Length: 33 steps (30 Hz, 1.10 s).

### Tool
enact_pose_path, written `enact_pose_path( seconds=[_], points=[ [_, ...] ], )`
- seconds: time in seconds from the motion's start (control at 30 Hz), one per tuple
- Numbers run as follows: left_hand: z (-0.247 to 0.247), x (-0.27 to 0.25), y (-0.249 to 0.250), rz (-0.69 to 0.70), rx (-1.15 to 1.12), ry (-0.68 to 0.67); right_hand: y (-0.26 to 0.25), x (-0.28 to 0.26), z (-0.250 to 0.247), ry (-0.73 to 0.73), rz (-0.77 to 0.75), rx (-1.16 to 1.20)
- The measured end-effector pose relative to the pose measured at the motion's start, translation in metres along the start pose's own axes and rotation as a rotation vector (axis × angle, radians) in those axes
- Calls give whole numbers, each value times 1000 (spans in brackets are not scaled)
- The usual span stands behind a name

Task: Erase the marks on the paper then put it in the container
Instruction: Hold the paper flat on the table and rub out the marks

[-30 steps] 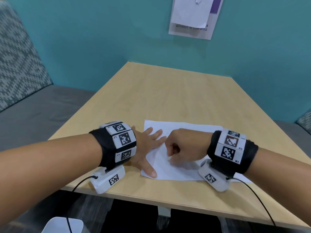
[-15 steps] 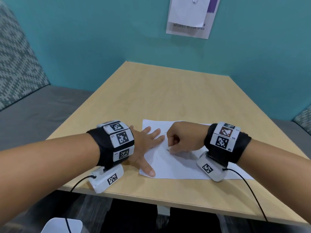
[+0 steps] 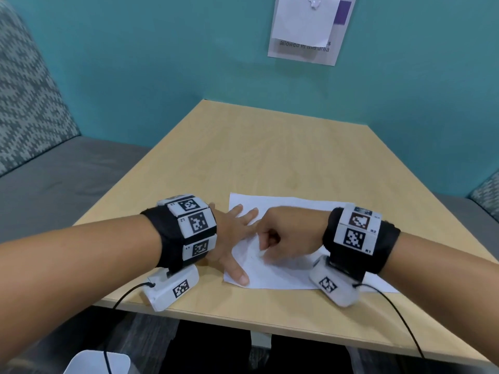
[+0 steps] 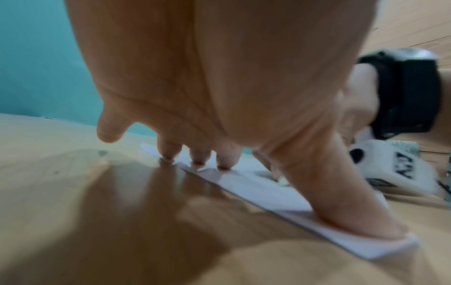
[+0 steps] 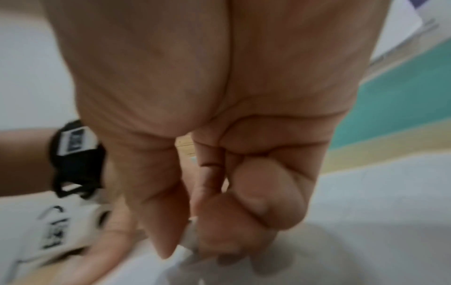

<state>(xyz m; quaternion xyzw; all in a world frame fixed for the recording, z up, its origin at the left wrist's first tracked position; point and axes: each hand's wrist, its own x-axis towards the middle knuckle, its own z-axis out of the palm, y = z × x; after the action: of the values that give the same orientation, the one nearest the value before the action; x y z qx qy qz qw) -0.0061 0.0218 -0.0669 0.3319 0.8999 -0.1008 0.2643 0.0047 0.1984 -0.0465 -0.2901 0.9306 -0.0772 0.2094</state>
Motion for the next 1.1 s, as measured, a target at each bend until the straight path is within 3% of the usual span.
enact_pose_path(
  seconds=[0.1,0.27,0.4,0.57,0.7,0.87,1.0,1.1],
  points=[
    [2,2,1,-20,29,0,15,0,-11,77,89,-14],
    [0,0,0,6,26,6,0,-7,3,-9,-11,24],
    [1,2,1,-22,61,-10,13,-10,-6,77,96,-38],
    [-1,4,0,-17,52,-32,-10,-22,12,-35,-21,14],
    [-1,3,1,-32,52,-41,5,-20,1,20,56,27],
    [-1,1,2,-30,54,-28,-13,-27,14,-46,-30,32],
    [-3,-1,5,-30,38,-23,3,-23,3,17,54,21],
    [-5,-2,6,-36,47,-31,-3,-25,11,-26,-2,28]
  ],
)
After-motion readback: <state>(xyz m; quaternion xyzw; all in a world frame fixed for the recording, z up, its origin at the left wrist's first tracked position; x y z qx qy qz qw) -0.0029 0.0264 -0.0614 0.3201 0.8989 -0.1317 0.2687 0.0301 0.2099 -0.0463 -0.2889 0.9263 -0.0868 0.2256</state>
